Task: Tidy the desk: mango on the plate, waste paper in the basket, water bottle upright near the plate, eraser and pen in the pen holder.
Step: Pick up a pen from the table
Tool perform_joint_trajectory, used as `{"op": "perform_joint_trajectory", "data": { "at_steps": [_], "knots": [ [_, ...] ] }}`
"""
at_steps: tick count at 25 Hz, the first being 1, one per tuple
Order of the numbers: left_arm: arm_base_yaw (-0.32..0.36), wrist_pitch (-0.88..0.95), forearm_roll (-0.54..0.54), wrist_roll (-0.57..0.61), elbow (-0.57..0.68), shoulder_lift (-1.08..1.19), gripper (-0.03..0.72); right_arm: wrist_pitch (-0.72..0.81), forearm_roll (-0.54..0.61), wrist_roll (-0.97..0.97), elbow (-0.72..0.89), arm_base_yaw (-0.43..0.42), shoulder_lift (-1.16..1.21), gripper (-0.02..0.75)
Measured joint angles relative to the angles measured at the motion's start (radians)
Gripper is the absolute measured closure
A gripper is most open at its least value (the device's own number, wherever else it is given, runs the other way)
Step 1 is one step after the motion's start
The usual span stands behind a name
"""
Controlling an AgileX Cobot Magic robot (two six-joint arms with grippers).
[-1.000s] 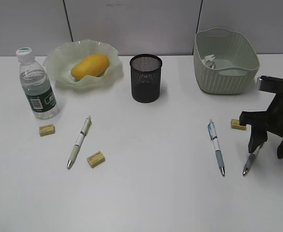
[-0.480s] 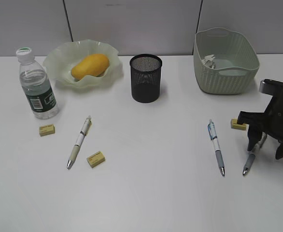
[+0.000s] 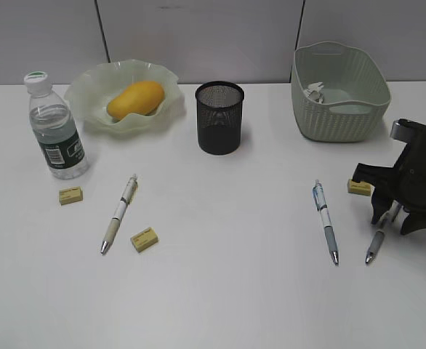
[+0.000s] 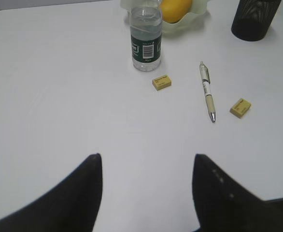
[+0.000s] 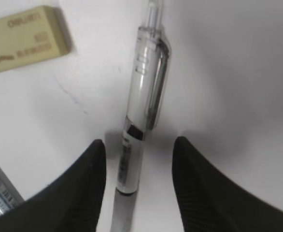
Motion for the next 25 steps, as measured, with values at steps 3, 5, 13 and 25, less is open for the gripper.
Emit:
{"op": "perform_joint_trajectory", "data": {
  "at_steps": [3,5,13,25],
  "knots": [
    [0.0,0.0,0.0,0.0,0.0,0.0,0.239,-0.01,0.0,0.002,0.0,0.0,0.005,0.377],
    [0.0,0.0,0.0,0.0,0.0,0.0,0.239,-0.011,0.001,0.002,0.0,0.0,0.018,0.377],
    [0.0,0.0,0.0,0.0,0.0,0.0,0.24,0.011,-0.006,0.002,-0.012,-0.001,0.037,0.533],
    [0.0,0.0,0.0,0.0,0.0,0.0,0.241,0.023,-0.006,-0.099,-0.007,-0.001,0.02,0.616]
  ]
}}
